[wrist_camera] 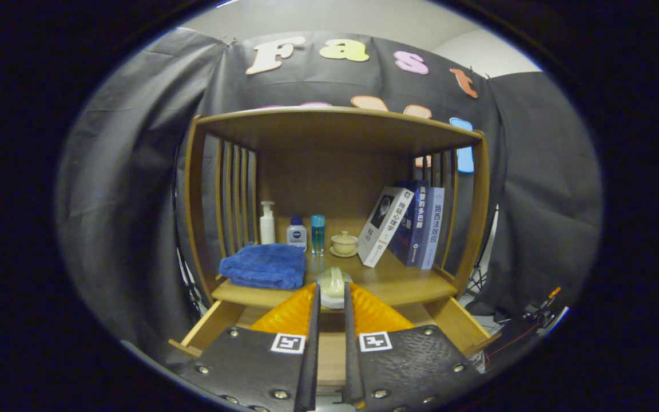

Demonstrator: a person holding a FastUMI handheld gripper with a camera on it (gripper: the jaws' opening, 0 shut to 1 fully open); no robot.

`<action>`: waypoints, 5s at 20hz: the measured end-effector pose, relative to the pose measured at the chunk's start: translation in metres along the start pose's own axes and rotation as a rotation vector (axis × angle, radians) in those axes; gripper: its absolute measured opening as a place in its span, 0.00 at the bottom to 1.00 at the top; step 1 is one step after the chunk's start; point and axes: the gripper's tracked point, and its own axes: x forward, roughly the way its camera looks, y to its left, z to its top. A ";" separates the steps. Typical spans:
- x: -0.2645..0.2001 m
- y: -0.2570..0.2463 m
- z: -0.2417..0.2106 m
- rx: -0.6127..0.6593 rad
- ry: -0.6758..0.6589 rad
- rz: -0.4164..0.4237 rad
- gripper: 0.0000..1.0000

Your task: Pull open the drawer, take out the items inside it, and place them on the countertop above the cabinet.

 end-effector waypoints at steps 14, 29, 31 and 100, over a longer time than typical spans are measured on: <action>-0.059 0.001 -0.087 0.050 0.010 0.060 0.20; -0.055 -0.007 -0.170 0.031 0.077 0.079 0.20; -0.053 -0.010 -0.169 0.025 0.059 0.060 0.20; 0.062 -0.005 -0.208 0.094 0.143 -0.004 0.96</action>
